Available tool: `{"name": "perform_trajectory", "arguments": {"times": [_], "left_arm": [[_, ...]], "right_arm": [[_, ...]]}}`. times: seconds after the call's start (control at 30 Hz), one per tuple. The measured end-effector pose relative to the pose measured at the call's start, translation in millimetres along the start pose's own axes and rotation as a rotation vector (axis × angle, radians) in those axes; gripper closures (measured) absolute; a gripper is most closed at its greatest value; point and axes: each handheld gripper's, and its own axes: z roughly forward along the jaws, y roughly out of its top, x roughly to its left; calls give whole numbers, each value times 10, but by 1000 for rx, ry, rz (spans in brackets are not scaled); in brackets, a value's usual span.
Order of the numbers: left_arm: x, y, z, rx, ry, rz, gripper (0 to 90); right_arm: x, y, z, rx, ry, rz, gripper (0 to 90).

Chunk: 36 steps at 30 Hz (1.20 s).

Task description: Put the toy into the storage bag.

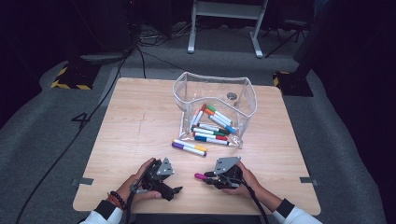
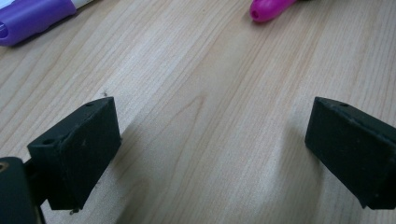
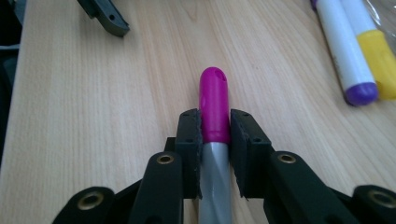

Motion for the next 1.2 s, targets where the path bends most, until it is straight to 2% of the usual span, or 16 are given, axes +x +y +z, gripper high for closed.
{"name": "perform_trajectory", "arguments": {"times": [0.17,0.2,0.27,0.33,0.37,0.43,0.5,0.6,0.63,0.8,0.87,0.93,0.97,1.03,1.1,1.2], "left_arm": [[2,1,1,1,1,0,37],[3,2,2,3,0,-1,32],[3,2,2,4,0,-1,31],[3,2,2,3,0,-2,31],[3,2,2,3,0,-1,31],[3,2,2,4,0,-1,31],[3,2,2,4,0,-1,31],[3,2,2,3,0,-1,31],[6,4,4,3,-1,0,29],[8,5,5,4,-1,2,27],[11,7,6,5,-1,4,25],[11,7,8,5,0,2,22],[11,8,8,6,-1,1,20],[11,8,8,7,-1,1,19],[11,8,8,7,0,0,18],[11,8,7,8,0,0,19]], "right_arm": [[-61,-59,-135,-17,14,13,751],[-109,-82,-229,-40,2,36,751],[-133,-89,-279,-54,-1,46,751],[-178,-97,-389,-83,-22,55,751],[-222,-97,-513,-121,-41,74,752],[-235,-94,-553,-133,-47,75,751],[-277,-60,-735,-171,-82,72,751],[-295,-29,-852,-199,-94,70,751],[-320,22,-1008,-224,-121,61,751],[-376,98,-1265,-273,-126,42,751],[-433,190,-1471,-297,-151,30,751],[-447,217,-1515,-303,-156,28,751],[-483,312,-1637,-303,-185,9,751],[-499,348,-1673,-302,-192,8,751],[-593,514,-1806,-305,-216,1,751],[-641,635,-1866,-307,-227,-12,751]]}}
